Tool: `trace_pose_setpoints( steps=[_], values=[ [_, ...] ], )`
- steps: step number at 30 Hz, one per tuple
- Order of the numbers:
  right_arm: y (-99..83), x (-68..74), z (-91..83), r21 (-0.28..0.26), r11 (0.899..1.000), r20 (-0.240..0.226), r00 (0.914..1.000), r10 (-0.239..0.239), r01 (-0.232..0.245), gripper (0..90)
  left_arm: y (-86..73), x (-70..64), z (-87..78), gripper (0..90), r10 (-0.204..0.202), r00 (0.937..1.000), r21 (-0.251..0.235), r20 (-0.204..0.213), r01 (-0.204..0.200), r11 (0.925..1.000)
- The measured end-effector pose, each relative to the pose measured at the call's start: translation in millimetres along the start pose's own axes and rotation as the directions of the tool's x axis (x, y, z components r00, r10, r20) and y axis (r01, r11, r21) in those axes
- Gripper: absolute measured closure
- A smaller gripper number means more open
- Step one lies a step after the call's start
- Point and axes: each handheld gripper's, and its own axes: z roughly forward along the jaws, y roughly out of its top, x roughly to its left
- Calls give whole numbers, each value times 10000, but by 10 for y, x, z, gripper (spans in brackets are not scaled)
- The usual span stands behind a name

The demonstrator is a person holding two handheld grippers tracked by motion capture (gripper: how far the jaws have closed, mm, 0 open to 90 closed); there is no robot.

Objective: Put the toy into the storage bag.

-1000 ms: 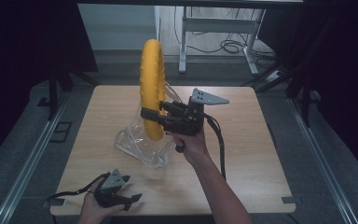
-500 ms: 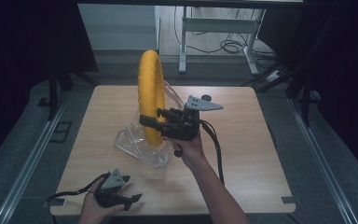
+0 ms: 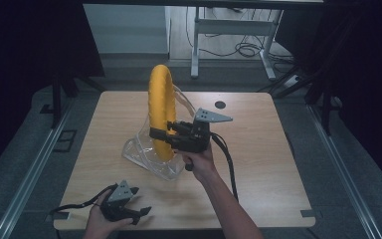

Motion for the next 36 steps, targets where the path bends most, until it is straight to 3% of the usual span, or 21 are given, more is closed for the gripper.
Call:
trace_pose_setpoints(
  steps=[17,21,29,36],
  values=[
    [-299,-240,42,569,9962,196,9977,648,-658,514,-3,-4,2,189,-2,10000,38,17,1,10000],
    [-388,-316,49,813,9922,422,9950,910,-942,509,-3,-3,-2,189,19,10000,28,0,-19,10000],
    [-370,-268,34,913,9957,998,9950,54,-145,467,-2,-3,1,188,18,10000,34,17,-19,10000],
    [-314,-173,-17,934,9940,1750,9819,-721,563,306,-2,-2,1,188,24,10000,36,11,-24,10000]
  ],
)
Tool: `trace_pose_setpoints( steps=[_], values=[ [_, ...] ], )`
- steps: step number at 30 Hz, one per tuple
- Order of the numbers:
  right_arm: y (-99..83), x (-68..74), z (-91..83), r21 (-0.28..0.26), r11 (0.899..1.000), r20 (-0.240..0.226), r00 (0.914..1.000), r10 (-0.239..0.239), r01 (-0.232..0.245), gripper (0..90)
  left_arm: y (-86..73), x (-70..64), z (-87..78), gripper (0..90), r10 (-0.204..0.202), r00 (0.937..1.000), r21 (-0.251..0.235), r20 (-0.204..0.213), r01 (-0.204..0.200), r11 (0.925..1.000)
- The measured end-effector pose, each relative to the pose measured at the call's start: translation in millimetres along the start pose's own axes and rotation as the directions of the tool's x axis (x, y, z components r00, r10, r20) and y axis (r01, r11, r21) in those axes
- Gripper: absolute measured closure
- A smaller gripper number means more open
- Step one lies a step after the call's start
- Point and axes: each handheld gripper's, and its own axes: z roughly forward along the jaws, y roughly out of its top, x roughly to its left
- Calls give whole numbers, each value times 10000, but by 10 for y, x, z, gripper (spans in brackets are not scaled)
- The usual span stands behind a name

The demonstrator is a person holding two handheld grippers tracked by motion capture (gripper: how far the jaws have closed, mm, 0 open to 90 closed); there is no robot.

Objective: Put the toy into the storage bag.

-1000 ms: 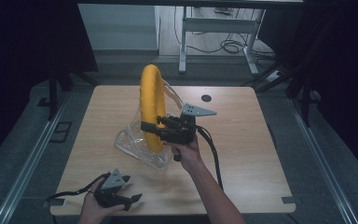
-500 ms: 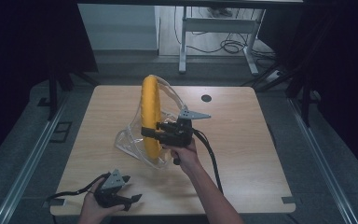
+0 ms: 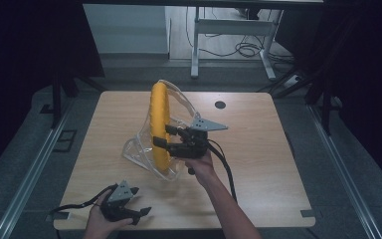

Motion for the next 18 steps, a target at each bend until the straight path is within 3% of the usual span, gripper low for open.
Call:
trace_pose_setpoints(
  steps=[2,11,18],
  values=[
    [9,11,-27,41,9999,188,9998,-109,108,292,-1,-2,3,188,1,10000,6,5,-1,10000],
    [51,61,-185,-80,9994,234,9992,-331,333,287,1,0,-12,188,5,10000,-7,-16,-5,10000],
    [24,23,-385,26,9991,503,9978,-427,426,295,5,3,-26,188,-24,10000,-49,-51,23,10000]
  ],
)
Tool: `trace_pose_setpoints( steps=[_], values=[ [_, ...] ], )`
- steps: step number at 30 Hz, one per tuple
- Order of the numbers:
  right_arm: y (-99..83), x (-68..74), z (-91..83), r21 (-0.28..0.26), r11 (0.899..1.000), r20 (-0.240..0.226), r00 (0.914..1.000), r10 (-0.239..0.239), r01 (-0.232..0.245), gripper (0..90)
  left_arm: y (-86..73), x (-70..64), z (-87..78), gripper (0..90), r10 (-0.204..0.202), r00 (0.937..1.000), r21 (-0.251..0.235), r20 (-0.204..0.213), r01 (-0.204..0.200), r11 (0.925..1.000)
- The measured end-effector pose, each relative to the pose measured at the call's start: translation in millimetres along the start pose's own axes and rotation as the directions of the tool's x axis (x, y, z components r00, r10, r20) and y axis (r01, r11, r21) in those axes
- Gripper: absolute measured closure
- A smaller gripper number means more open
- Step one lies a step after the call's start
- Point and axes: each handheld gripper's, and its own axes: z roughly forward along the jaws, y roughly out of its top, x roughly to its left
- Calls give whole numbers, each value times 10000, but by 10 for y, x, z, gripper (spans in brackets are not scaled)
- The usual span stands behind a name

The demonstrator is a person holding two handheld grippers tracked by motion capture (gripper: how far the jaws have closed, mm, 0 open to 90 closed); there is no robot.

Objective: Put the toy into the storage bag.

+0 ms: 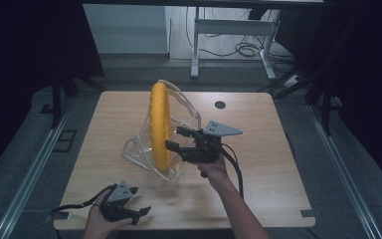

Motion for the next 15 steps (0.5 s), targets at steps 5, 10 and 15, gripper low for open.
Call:
trace_pose_setpoints(
  steps=[5,10,15],
  values=[
    [-49,-60,-179,167,9998,331,9994,-80,74,301,-1,-1,7,188,2,10000,29,10,-2,10000],
    [-133,-121,-391,483,9986,692,9973,-231,198,303,1,1,-2,188,-23,10000,3,-34,23,10000],
    [-240,-193,-618,725,9970,1093,9935,-333,254,304,1,0,2,187,-29,10000,22,-21,30,10000]
  ],
)
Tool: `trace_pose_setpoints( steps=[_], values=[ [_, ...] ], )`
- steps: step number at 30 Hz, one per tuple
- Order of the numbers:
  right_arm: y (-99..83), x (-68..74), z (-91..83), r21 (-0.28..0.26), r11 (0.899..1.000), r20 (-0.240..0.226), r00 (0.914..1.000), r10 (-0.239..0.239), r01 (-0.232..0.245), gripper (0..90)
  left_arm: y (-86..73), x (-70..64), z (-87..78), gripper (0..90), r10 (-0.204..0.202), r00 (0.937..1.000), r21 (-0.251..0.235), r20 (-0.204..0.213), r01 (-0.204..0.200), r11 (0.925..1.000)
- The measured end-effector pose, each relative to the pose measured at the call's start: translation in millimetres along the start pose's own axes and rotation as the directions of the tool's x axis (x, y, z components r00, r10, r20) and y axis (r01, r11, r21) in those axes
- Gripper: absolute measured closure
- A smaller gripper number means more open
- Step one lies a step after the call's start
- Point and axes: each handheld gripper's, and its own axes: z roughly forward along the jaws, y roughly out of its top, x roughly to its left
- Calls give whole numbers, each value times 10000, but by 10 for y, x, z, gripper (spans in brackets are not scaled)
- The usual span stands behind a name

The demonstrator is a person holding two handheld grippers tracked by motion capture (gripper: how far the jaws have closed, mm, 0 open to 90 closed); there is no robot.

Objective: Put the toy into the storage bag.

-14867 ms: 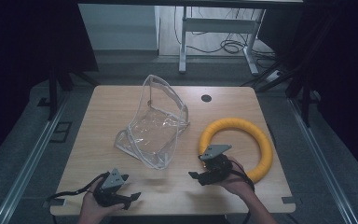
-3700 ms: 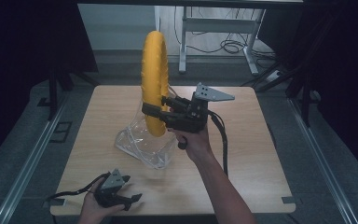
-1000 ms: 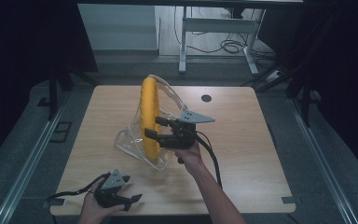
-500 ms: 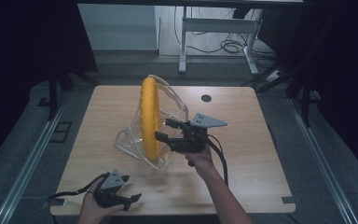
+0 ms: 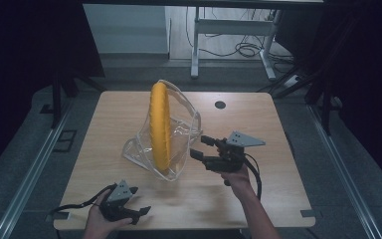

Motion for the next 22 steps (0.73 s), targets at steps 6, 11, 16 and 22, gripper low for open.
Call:
trace_pose_setpoints(
  steps=[6,11,16,22],
  values=[
    [-155,-88,-214,228,9997,377,9993,-20,12,305,4,4,-3,187,-9,10000,4,-4,9,10000],
    [-279,-146,-344,530,9984,864,9960,-238,192,306,4,4,4,187,-23,10000,22,13,23,10000],
    [-337,-167,-392,694,9974,982,9948,-267,199,308,5,4,6,187,-37,10000,19,16,37,10000],
    [-347,-155,-380,718,9971,1002,9945,-308,236,308,0,2,-9,187,0,10000,-12,-4,0,10000]
  ],
)
